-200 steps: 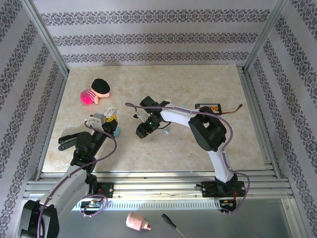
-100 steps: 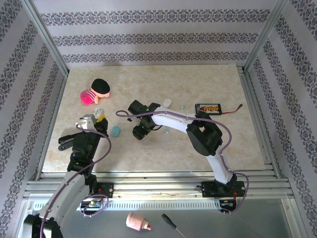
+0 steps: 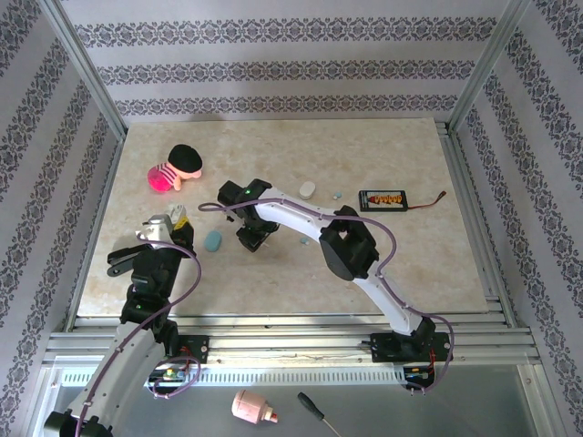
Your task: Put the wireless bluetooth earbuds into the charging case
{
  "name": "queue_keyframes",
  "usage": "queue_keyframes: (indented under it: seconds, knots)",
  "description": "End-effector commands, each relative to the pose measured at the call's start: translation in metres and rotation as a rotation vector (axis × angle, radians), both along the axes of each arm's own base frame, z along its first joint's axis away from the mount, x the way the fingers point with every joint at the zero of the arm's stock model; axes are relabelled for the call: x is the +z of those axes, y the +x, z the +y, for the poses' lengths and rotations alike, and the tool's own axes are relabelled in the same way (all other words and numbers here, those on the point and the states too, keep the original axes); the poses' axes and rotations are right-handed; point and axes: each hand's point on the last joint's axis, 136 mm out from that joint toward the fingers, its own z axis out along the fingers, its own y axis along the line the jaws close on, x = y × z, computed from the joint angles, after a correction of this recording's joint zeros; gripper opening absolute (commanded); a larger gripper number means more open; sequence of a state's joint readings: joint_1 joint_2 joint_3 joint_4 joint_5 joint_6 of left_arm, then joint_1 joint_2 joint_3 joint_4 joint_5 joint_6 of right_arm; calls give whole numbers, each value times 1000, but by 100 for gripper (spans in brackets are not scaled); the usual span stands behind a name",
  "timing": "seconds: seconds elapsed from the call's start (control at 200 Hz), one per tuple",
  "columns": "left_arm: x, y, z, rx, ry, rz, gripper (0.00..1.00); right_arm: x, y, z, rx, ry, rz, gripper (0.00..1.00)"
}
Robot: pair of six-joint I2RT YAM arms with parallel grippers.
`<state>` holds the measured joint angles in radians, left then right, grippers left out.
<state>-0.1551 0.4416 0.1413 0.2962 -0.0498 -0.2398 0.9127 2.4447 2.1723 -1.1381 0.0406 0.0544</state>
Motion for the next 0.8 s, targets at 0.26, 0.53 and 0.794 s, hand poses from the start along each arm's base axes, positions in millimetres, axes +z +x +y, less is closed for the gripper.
queue_keyframes:
  seconds: [0.26, 0.53, 0.794]
  knots:
    - [-4, 2, 1, -2, 21, 9, 8, -7, -9, -8, 35, -114, 57, 39]
    - [-4, 2, -2, -19, 31, 6, 8, -15, -9, -6, 42, -119, 69, 34]
    - [-4, 3, -6, -46, 37, 3, 8, -16, -6, -6, 43, -116, 55, 25]
